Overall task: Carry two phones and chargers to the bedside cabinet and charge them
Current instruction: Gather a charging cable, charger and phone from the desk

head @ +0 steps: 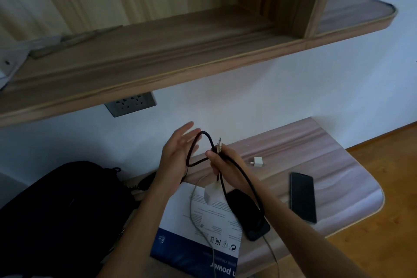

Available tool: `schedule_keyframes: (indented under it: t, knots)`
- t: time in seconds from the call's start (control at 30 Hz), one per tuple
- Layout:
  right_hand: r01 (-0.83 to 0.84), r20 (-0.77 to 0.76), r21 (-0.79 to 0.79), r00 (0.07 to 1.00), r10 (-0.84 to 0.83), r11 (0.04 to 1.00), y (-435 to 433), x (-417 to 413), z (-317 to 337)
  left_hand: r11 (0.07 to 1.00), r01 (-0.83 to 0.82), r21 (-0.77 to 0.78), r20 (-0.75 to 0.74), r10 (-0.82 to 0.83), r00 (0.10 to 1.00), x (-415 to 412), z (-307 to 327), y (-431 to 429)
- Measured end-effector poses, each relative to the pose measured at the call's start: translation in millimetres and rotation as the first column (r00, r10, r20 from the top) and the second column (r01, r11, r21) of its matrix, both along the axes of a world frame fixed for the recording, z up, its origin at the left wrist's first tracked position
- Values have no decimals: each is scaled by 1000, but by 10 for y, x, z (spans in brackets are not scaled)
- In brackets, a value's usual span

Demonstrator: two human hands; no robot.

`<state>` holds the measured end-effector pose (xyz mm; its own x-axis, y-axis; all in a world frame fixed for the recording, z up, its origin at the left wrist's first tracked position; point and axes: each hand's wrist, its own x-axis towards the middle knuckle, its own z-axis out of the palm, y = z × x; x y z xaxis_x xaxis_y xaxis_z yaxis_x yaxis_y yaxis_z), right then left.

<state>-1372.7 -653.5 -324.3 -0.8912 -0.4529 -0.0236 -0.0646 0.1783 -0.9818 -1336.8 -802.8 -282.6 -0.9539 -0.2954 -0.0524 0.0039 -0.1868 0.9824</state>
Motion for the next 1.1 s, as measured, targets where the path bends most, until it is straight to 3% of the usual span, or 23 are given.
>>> schedule_keyframes:
  t: [0.13,0.27,0.43,0.53,0.6,0.7,0.8,1.0,1.1]
  knots:
    - [30,99,-122,995,-18,992,-46,79,118,953,83,290,139,-128,982,131,-355,34]
    - [76,176,-181,983,-43,981,-50,107,272,864,288,414,56,-340,939,257,-525,206]
    - [101,178,-170,982,-70,980,5,65,358,838,359,411,98,-432,897,255,-472,314]
    - [71,201,-246,979,-21,967,27,50,416,890,438,128,178,-455,873,254,-500,304]
    - [6,130,-209,991,21,978,51,23,442,888,458,51,199,-458,866,282,-514,315]
    - [-69,38,-57,997,71,996,104,-29,464,904,419,86,224,-427,876,303,-553,328]
    - [-63,44,9,997,63,998,204,-87,429,907,386,165,215,-416,884,314,-592,325]
    - [-51,183,-49,981,59,997,437,-62,268,902,326,282,209,-390,897,337,-707,303]
    - [-59,357,-101,930,91,993,586,-39,207,876,326,356,207,-414,886,330,-759,325]
